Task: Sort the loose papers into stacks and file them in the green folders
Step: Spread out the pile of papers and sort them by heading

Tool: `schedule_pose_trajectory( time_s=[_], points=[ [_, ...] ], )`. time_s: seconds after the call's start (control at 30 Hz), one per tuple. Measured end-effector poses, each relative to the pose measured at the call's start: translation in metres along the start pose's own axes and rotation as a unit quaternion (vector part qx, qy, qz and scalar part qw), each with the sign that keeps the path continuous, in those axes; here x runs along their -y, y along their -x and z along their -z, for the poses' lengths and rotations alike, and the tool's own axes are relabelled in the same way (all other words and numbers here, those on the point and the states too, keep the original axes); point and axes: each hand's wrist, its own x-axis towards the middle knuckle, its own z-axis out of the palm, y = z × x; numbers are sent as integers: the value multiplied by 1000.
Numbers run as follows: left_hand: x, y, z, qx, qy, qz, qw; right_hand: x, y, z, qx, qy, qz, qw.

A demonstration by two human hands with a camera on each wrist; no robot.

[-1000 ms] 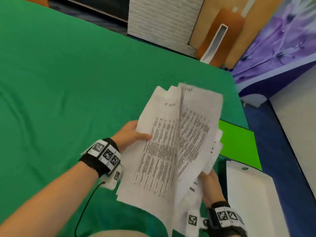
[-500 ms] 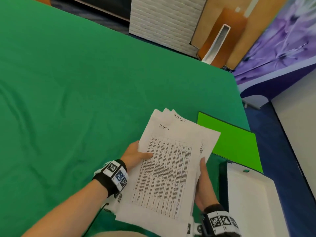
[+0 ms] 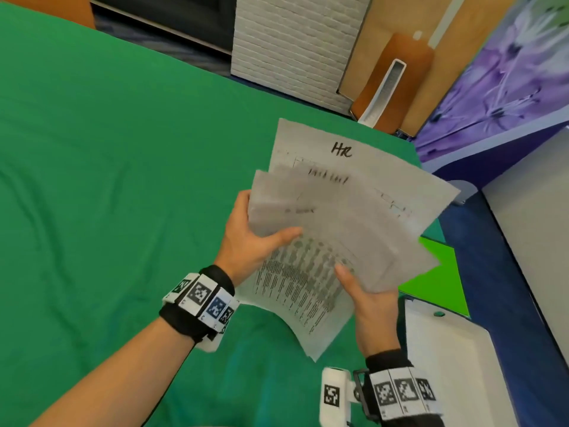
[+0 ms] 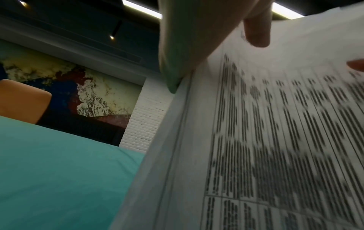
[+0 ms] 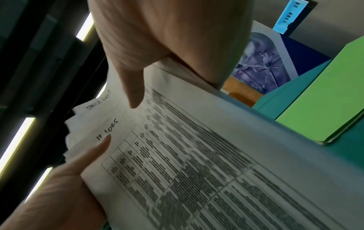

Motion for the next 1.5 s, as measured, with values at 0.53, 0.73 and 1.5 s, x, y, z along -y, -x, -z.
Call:
schedule_pose_trajectory(
  time_s=[0.53, 0.73, 1.5],
  points=[
    [-25, -14, -9, 4, 8, -13, 1000, -10, 9, 14, 18, 12, -4, 1000],
    [-16, -15, -8, -20, -20, 23, 999, -12, 9, 18, -5, 36, 5, 999],
    [-35, -22, -27, -151, -140, -1, 979, 7, 3, 15, -18, 45, 52, 997]
  ],
)
